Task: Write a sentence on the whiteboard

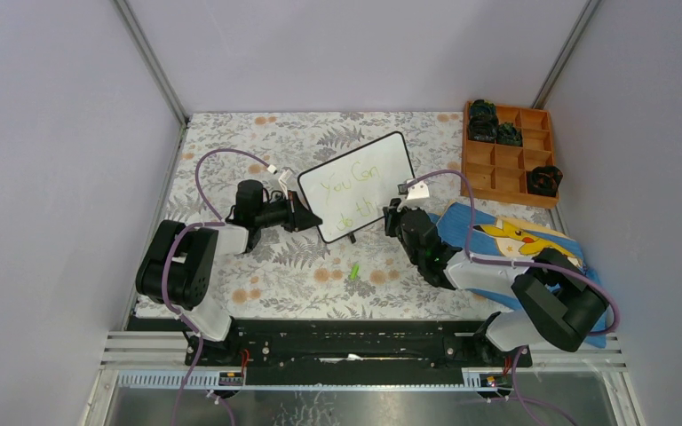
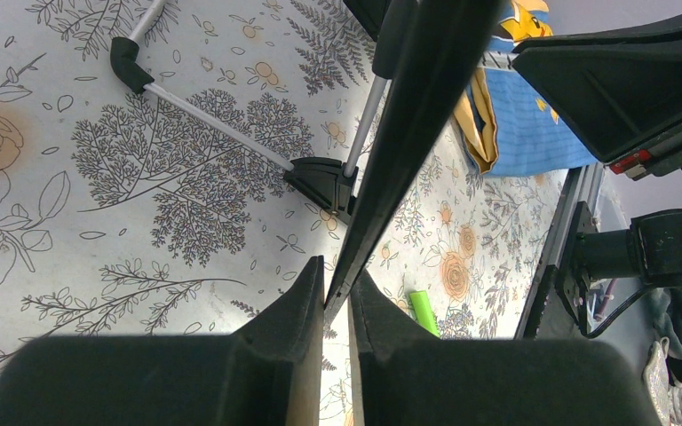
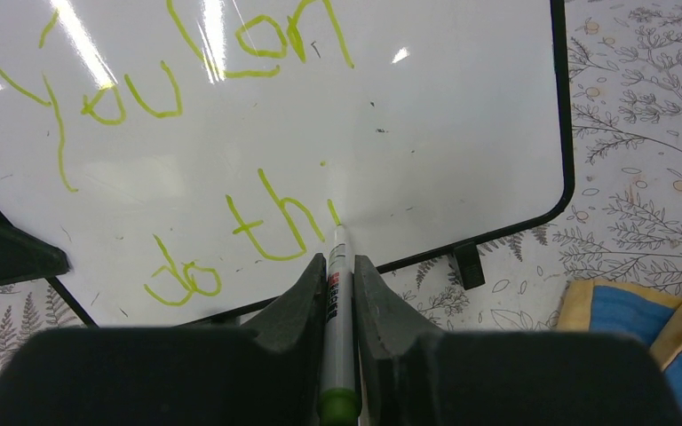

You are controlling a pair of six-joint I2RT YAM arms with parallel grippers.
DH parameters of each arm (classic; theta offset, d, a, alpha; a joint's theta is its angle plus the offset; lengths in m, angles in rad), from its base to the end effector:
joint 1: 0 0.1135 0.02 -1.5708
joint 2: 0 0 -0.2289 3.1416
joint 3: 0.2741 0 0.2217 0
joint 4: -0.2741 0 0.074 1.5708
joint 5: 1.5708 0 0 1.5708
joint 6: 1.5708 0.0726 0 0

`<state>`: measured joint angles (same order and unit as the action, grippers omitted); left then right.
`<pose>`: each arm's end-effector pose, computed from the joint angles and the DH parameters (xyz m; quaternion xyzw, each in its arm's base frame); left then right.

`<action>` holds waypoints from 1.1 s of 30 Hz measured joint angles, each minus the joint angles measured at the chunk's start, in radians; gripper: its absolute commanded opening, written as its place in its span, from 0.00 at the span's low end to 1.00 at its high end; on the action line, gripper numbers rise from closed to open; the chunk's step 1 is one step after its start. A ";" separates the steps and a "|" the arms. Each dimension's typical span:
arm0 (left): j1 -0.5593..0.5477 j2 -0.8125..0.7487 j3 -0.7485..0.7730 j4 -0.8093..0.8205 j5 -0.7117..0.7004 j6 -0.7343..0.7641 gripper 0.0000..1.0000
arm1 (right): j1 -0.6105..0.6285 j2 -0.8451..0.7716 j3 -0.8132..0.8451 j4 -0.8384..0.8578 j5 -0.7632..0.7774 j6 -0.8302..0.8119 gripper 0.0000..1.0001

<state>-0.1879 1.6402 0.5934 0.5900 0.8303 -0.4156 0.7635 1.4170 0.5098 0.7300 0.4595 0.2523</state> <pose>0.2896 -0.1096 0.1328 0.1236 0.7959 -0.4707 0.3601 0.2394 0.1846 0.1840 -0.0474 0.7594 0.1513 0.6310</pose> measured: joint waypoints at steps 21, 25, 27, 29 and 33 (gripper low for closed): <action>-0.002 0.000 0.000 -0.001 0.000 0.000 0.00 | -0.017 -0.095 0.026 -0.041 0.030 -0.005 0.00; -0.002 0.000 0.000 -0.001 0.000 0.000 0.00 | -0.034 -0.071 0.045 -0.038 0.038 -0.006 0.00; -0.002 0.000 0.000 -0.001 0.000 0.000 0.00 | -0.040 -0.060 0.050 -0.037 0.040 -0.006 0.00; -0.002 0.000 0.000 -0.001 0.000 0.000 0.00 | -0.044 -0.051 0.050 -0.037 0.043 -0.006 0.00; -0.002 0.000 0.000 -0.001 0.000 0.000 0.00 | -0.046 -0.037 0.050 -0.037 0.045 -0.006 0.00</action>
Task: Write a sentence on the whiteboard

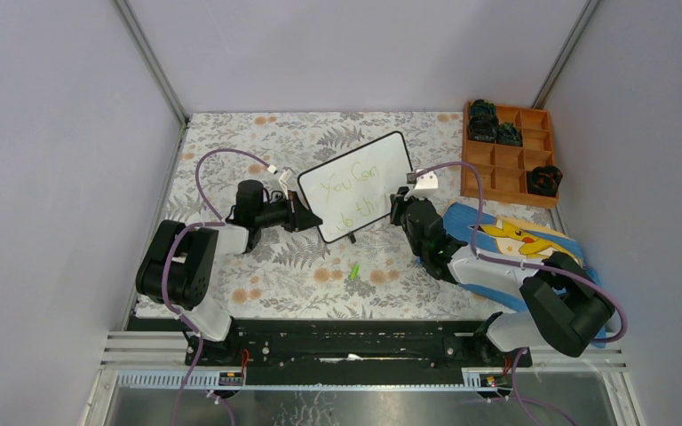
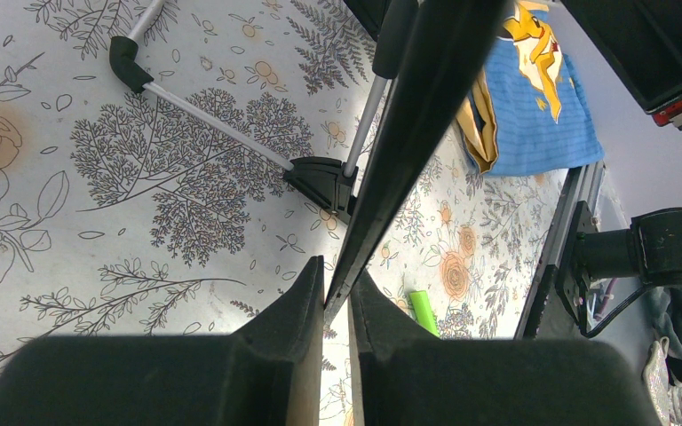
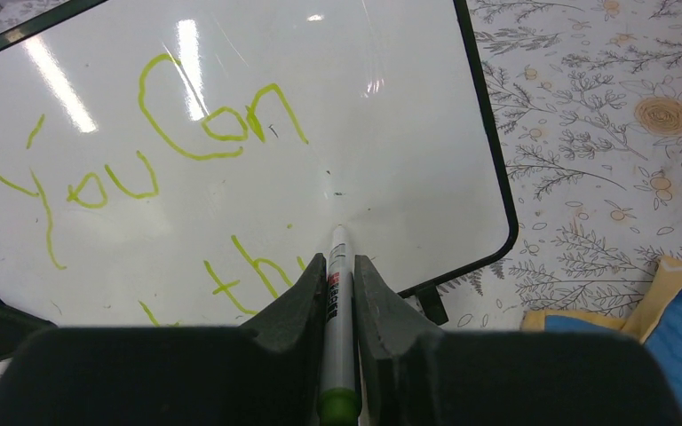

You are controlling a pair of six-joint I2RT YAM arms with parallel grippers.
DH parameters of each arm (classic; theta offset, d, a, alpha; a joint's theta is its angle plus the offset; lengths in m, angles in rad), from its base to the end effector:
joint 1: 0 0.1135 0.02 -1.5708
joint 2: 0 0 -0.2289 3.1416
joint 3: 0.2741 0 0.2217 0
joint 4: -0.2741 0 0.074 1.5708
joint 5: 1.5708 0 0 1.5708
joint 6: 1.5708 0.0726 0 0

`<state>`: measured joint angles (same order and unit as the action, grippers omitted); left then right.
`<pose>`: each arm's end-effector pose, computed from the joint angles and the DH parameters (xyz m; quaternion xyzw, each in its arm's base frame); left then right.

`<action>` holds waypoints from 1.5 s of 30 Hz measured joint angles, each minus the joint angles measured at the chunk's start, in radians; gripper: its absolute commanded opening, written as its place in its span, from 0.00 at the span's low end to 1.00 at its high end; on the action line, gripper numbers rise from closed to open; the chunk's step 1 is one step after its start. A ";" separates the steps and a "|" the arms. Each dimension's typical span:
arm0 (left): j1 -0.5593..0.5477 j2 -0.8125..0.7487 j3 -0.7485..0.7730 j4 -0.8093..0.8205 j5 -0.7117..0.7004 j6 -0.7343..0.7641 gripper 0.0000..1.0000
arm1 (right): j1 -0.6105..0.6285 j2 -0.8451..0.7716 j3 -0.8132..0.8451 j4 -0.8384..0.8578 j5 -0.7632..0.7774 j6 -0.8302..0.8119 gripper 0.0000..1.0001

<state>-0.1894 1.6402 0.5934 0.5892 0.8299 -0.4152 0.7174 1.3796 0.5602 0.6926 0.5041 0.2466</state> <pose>0.2894 -0.1100 0.1327 0.1241 0.7960 -0.4707 0.3596 0.2510 0.1725 0.2058 -0.0092 0.7452 0.1308 0.6538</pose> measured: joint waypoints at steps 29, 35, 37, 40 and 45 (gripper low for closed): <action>-0.001 0.000 0.000 0.000 -0.004 0.000 0.00 | -0.007 0.043 0.033 0.008 -0.055 -0.006 0.00; -0.001 0.000 0.000 0.000 -0.004 0.000 0.00 | -0.007 0.043 0.033 0.006 -0.059 -0.005 0.00; -0.001 0.000 0.000 0.000 -0.005 0.000 0.00 | -0.007 0.042 0.033 0.000 -0.061 -0.003 0.00; -0.001 0.000 0.000 0.000 -0.005 0.000 0.00 | -0.007 0.039 0.032 -0.013 -0.061 0.001 0.00; -0.001 0.000 0.000 0.000 -0.006 0.000 0.00 | -0.007 0.035 0.031 -0.035 -0.059 0.005 0.00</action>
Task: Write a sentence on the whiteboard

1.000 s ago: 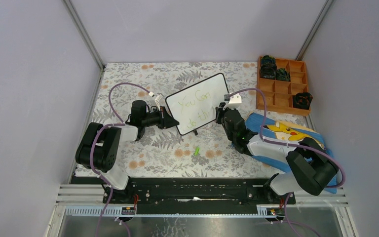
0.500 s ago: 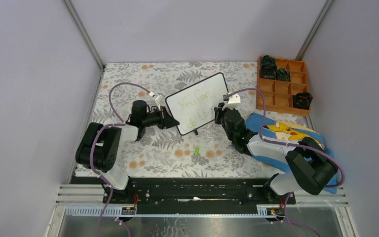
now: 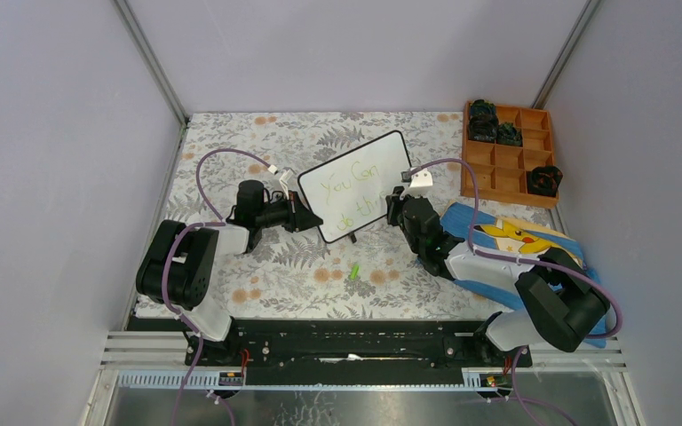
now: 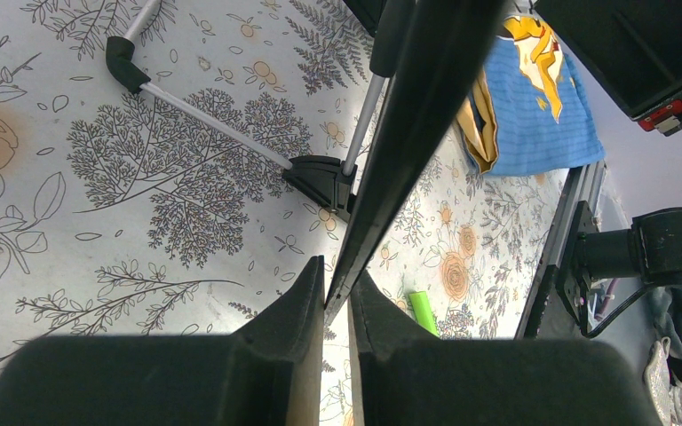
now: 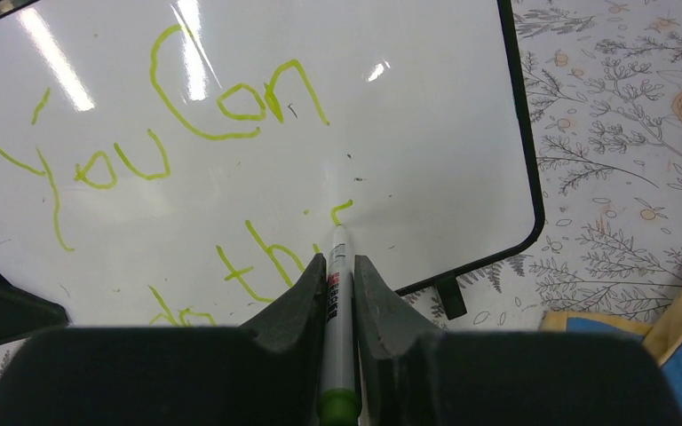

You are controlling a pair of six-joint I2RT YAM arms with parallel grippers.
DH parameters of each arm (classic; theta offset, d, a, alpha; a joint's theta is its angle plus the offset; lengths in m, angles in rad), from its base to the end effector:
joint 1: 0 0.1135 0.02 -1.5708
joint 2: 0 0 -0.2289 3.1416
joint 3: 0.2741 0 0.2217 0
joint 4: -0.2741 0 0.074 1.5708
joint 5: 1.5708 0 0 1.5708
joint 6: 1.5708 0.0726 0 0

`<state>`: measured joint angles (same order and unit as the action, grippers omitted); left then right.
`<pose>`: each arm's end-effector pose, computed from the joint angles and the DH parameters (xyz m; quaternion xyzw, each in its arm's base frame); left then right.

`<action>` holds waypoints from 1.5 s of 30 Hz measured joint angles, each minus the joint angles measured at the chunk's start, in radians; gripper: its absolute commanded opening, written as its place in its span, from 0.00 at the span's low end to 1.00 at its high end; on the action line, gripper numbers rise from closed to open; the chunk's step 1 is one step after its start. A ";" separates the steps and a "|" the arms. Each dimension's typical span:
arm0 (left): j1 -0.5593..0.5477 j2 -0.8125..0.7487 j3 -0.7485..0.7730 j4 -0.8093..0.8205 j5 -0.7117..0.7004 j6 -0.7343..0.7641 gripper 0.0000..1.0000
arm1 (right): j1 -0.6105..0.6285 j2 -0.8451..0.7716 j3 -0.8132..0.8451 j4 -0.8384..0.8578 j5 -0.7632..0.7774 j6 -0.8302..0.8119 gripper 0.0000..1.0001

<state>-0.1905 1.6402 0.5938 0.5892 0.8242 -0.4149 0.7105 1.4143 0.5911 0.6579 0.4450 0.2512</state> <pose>0.2897 -0.1101 0.1327 0.1233 0.7967 -0.4689 0.3608 0.2562 0.1792 0.2009 -0.0305 0.7572 0.1423 0.6368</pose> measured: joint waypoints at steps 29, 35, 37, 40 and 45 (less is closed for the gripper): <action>0.000 0.000 0.000 0.000 0.000 0.000 0.00 | -0.005 -0.002 0.000 -0.100 0.036 0.007 0.00; -0.001 0.000 0.000 0.000 -0.003 0.000 0.00 | -0.006 -0.002 0.000 -0.100 -0.009 0.008 0.00; -0.001 0.000 0.000 0.000 -0.003 0.000 0.00 | -0.006 -0.002 0.000 -0.100 -0.022 0.009 0.00; -0.005 0.000 0.000 0.000 -0.003 0.000 0.00 | -0.006 -0.002 0.000 -0.100 -0.039 0.013 0.00; -0.005 0.000 0.000 0.000 -0.003 0.000 0.00 | -0.006 -0.005 0.000 -0.100 -0.049 0.019 0.00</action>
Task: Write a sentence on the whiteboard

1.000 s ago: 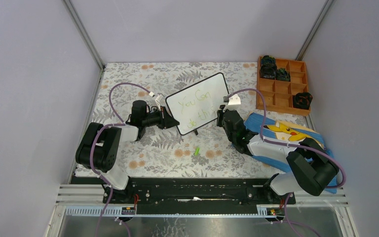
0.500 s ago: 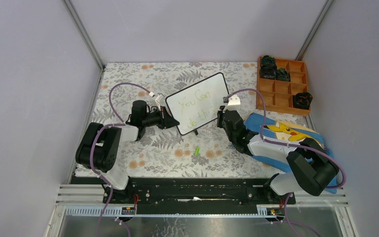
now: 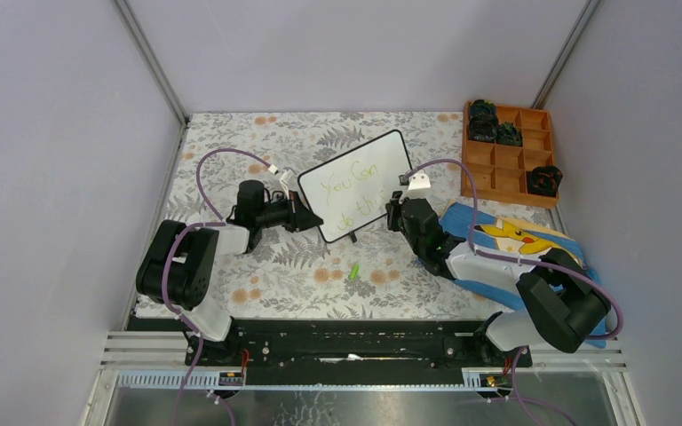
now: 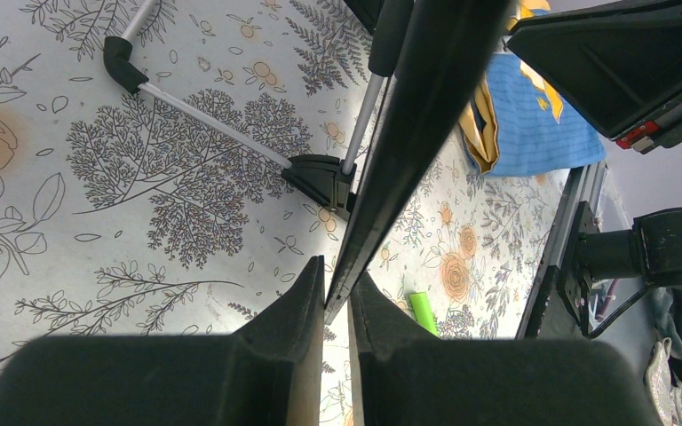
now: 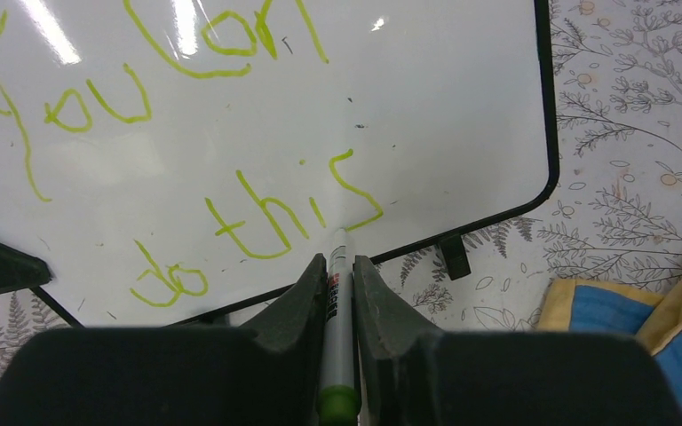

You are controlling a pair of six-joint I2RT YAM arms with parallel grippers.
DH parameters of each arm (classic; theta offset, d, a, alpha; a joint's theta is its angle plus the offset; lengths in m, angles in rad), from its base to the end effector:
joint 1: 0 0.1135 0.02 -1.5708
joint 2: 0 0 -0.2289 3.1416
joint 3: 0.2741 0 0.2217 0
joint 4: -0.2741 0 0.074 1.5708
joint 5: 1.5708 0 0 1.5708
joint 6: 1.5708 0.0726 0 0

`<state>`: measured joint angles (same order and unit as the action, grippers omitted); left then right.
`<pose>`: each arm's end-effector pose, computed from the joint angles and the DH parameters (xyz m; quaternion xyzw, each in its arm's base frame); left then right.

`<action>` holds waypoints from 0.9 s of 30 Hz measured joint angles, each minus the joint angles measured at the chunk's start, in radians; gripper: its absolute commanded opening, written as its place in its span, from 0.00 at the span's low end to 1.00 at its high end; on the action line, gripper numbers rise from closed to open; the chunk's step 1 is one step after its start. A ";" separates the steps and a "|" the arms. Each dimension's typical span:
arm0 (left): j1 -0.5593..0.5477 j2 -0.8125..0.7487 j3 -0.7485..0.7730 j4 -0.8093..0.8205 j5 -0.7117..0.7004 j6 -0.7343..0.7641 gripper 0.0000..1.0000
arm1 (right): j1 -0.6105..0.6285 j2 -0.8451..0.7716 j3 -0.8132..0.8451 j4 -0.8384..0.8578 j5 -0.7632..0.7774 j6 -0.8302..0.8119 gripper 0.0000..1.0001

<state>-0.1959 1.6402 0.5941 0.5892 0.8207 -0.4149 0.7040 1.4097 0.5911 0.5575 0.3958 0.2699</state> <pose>0.2894 -0.1116 0.1327 0.1246 0.7968 -0.4687 0.3605 0.2538 0.1788 0.1882 -0.0505 0.7852 0.1416 0.6007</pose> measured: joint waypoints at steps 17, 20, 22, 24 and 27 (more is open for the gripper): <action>0.000 0.000 0.000 -0.001 0.000 0.000 0.00 | 0.000 -0.323 -0.051 -0.136 -0.009 0.045 0.00; 0.000 0.000 0.000 -0.001 0.000 0.000 0.00 | 0.000 -0.417 -0.087 -0.135 0.018 0.046 0.00; 0.000 0.000 0.000 -0.002 0.000 0.000 0.00 | 0.000 -0.456 -0.119 -0.124 0.043 0.052 0.00; 0.000 0.000 0.000 -0.002 -0.001 0.000 0.00 | 0.000 -0.466 -0.153 -0.110 0.074 0.061 0.00; 0.000 0.000 0.000 -0.002 -0.001 0.000 0.00 | 0.000 -0.448 -0.201 -0.075 0.112 0.082 0.00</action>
<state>-0.1959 1.6402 0.5941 0.5873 0.8200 -0.4149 0.7040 0.9619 0.3901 0.4828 0.5076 0.3523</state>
